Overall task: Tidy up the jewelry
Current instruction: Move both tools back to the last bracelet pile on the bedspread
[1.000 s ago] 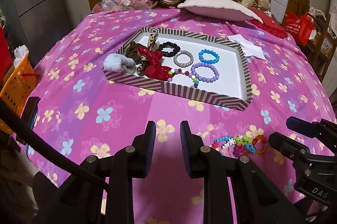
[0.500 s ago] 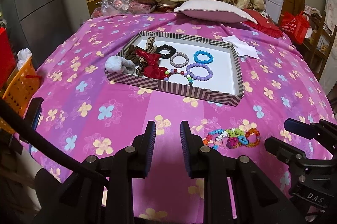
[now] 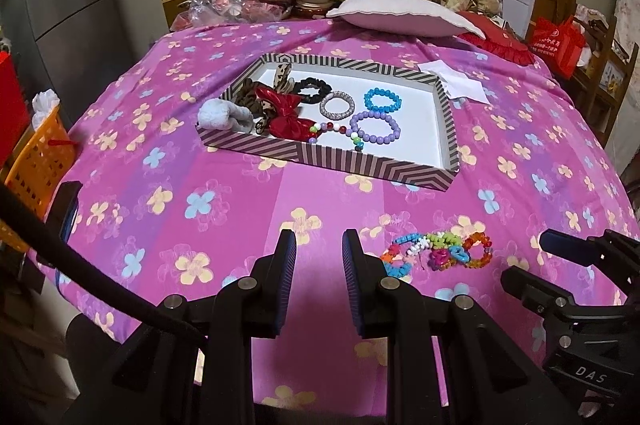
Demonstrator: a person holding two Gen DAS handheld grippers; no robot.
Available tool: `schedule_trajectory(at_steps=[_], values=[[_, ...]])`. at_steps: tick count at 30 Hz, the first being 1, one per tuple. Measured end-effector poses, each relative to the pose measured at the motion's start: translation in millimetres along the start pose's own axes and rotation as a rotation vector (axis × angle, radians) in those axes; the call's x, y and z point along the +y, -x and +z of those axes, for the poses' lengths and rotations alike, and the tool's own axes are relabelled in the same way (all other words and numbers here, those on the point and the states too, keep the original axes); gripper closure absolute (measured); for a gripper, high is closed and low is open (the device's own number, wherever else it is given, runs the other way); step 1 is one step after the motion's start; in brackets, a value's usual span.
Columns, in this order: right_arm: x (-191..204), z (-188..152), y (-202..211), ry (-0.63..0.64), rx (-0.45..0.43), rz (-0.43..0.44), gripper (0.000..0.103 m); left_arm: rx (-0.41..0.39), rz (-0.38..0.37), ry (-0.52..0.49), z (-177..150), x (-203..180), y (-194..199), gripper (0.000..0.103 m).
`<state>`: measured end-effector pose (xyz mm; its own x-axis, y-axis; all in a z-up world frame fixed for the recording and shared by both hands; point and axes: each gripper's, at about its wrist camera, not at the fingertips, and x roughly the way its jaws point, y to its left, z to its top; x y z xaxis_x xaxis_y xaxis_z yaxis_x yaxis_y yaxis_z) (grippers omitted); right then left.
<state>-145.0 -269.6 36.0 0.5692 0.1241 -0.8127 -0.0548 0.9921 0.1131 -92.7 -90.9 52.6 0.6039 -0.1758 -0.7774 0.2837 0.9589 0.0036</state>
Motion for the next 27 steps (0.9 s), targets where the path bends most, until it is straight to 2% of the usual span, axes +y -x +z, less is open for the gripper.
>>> schedule_trajectory(at_steps=[8, 13, 18, 24, 27], values=[[-15, -11, -15, -0.033, 0.035, -0.011, 0.041, 0.07, -0.041, 0.05, -3, 13, -17, 0.058], [-31, -11, -30, -0.073, 0.042, -0.021, 0.041, 0.135, -0.098, 0.098, -5, 19, -35, 0.055], [-36, -7, -42, -0.058, 0.054, -0.059, 0.041, 0.171, -0.124, 0.075, -7, 12, -53, 0.055], [-42, -11, -55, -0.067, 0.084, -0.049, 0.041, 0.249, -0.2, 0.065, -6, 3, -84, 0.054], [-45, -11, -57, -0.077, 0.086, -0.044, 0.041, 0.244, -0.231, 0.04, -3, -2, -90, 0.047]])
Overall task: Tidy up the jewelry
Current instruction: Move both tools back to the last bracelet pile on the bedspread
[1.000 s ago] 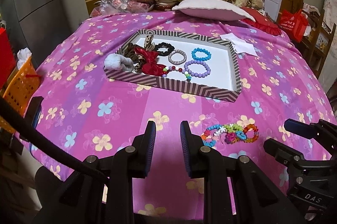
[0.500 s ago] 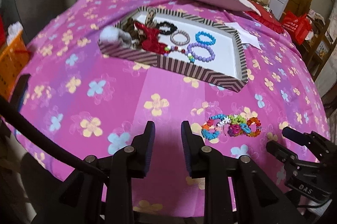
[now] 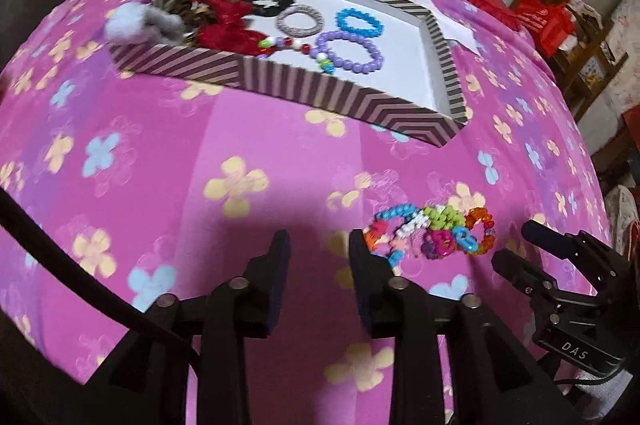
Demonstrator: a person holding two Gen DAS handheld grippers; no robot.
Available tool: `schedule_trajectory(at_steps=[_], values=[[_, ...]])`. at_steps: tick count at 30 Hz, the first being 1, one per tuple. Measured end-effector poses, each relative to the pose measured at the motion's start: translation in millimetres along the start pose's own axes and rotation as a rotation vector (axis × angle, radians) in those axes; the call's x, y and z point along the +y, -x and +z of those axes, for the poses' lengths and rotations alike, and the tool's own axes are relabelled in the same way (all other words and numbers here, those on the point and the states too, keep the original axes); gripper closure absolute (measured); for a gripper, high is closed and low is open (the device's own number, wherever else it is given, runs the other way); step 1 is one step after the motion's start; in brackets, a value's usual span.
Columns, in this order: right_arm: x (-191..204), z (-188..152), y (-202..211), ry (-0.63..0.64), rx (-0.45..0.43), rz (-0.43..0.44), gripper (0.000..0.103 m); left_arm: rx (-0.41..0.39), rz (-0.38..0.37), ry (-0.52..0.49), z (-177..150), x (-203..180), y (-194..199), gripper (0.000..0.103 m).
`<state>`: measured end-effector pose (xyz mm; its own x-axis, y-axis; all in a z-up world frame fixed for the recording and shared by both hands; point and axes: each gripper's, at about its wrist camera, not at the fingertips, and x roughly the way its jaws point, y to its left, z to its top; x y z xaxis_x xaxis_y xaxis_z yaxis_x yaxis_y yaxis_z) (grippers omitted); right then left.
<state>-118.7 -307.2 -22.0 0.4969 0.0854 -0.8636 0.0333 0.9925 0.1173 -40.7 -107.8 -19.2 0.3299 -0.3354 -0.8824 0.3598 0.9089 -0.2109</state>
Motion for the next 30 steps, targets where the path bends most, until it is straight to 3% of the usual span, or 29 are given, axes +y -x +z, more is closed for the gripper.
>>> schedule_trajectory(at_steps=[5, 16, 23, 30], values=[[-3, 2, -4, -0.004, 0.001, 0.004, 0.041, 0.008, -0.049, -0.059, 5, -8, -6, 0.046], [-3, 10, -18, 0.039, 0.019, -0.017, 0.041, 0.041, -0.006, -0.144, 6, -20, -23, 0.046], [-9, 13, -23, 0.065, 0.029, -0.049, 0.051, 0.041, 0.018, -0.114, 13, -8, -23, 0.046], [4, 16, -30, 0.149, 0.025, -0.07, 0.057, 0.027, 0.064, -0.191, 9, -23, -27, 0.046]])
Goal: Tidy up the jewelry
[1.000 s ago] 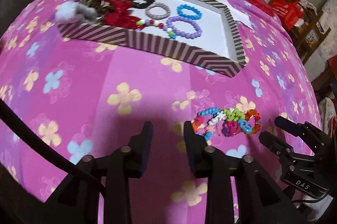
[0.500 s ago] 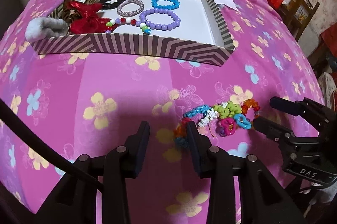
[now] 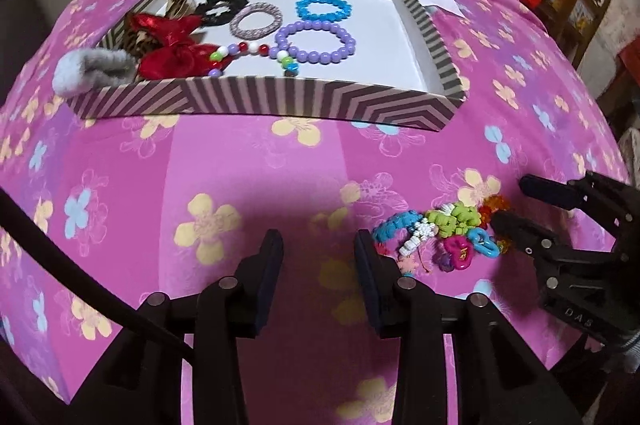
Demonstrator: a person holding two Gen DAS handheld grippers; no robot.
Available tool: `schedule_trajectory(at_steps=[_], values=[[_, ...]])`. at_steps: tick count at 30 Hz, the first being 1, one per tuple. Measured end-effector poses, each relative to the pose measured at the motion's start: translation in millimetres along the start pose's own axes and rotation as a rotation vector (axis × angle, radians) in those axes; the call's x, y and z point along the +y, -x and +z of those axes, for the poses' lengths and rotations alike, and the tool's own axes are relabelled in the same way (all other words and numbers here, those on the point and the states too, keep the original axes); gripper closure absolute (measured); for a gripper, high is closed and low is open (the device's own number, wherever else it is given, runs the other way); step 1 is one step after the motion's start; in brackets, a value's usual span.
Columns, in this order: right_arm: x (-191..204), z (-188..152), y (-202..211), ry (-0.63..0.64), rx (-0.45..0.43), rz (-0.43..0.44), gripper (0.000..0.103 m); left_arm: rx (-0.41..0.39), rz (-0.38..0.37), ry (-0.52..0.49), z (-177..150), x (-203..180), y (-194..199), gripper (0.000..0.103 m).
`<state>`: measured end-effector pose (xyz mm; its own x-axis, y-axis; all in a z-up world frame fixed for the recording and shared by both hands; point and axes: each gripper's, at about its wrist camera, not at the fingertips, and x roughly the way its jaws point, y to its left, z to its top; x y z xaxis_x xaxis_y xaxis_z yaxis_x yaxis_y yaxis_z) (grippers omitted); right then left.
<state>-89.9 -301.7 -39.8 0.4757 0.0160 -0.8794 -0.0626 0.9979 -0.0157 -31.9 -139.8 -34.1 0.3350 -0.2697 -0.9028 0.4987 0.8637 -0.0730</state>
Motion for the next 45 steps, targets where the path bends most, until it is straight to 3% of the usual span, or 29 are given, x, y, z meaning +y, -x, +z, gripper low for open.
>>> schedule_trajectory(at_steps=[2, 4, 6, 8, 11, 16, 23, 26, 33, 40, 42, 45], values=[[5, 1, 0, 0.03, -0.006, 0.011, 0.07, -0.007, 0.027, -0.039, -1, -6, -1, 0.046], [8, 1, 1, 0.056, -0.011, 0.015, 0.079, -0.019, 0.028, -0.06, -2, -10, -1, 0.052], [8, 0, 2, 0.058, -0.01, 0.013, 0.089, -0.029, 0.023, -0.09, -1, -13, -1, 0.075], [6, 1, 3, 0.053, -0.006, 0.013, 0.093, -0.023, 0.014, -0.094, 0, -12, -1, 0.081], [1, 3, 16, 0.04, -0.036, 0.016, 0.093, -0.002, -0.044, -0.049, 4, -1, 2, 0.081], [-1, 17, 46, 0.049, -0.096, 0.007, 0.094, -0.04, -0.08, 0.006, 13, 18, 26, 0.081], [-2, 31, 70, 0.046, -0.153, -0.001, 0.094, -0.048, -0.143, 0.001, 9, 15, 37, 0.081], [0, 28, 71, 0.05, -0.148, 0.0, 0.094, 0.0, -0.16, 0.0, 3, 9, 25, 0.062], [-5, 23, 72, 0.035, -0.149, 0.009, 0.094, 0.03, -0.151, -0.057, -3, -8, 3, 0.057], [-6, 23, 69, 0.03, -0.147, 0.021, 0.094, 0.022, -0.123, -0.136, 3, -22, -1, 0.056], [-6, 23, 69, 0.031, -0.148, 0.021, 0.094, 0.022, -0.097, -0.138, 3, -21, -1, 0.069], [-4, 26, 71, 0.039, -0.154, 0.022, 0.094, 0.038, -0.131, -0.088, 5, -10, 0, 0.07]])
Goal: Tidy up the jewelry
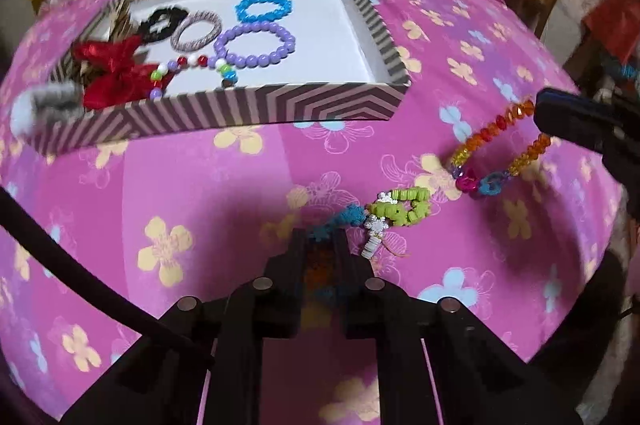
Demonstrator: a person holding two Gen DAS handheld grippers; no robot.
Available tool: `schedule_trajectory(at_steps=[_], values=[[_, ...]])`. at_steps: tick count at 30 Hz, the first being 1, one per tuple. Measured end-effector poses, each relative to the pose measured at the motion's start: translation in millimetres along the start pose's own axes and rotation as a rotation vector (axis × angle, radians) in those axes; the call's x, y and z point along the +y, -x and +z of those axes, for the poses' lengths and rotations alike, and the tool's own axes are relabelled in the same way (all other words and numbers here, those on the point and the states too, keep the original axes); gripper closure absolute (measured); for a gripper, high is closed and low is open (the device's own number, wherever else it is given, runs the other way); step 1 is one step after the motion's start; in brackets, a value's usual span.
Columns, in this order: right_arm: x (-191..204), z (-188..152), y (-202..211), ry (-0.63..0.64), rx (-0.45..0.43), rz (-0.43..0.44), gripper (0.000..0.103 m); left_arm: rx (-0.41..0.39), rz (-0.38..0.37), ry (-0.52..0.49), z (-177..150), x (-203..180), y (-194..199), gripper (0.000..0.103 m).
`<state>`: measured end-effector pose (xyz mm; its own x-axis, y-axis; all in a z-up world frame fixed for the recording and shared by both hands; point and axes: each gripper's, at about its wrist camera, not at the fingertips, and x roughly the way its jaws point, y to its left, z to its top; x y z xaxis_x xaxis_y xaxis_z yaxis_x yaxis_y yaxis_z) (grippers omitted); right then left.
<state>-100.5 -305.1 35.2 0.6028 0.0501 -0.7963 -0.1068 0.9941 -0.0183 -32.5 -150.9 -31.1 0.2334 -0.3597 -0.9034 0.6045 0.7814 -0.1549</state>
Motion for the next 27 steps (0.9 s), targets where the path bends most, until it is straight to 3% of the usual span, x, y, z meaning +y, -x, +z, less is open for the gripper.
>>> schedule_trajectory(at_steps=[5, 12, 17, 27], values=[[4, 14, 9, 0.021, -0.025, -0.004, 0.093, -0.048, -0.029, 0.073, 6, 17, 25, 0.07], [6, 46, 20, 0.035, -0.069, 0.004, 0.093, -0.133, -0.032, 0.094, 28, 27, 73, 0.07], [7, 73, 21, 0.051, -0.088, 0.003, 0.093, -0.184, 0.003, 0.102, 51, 33, 98, 0.07], [-7, 120, -22, 0.014, -0.052, 0.038, 0.093, -0.245, 0.02, 0.097, 94, 22, 118, 0.07]])
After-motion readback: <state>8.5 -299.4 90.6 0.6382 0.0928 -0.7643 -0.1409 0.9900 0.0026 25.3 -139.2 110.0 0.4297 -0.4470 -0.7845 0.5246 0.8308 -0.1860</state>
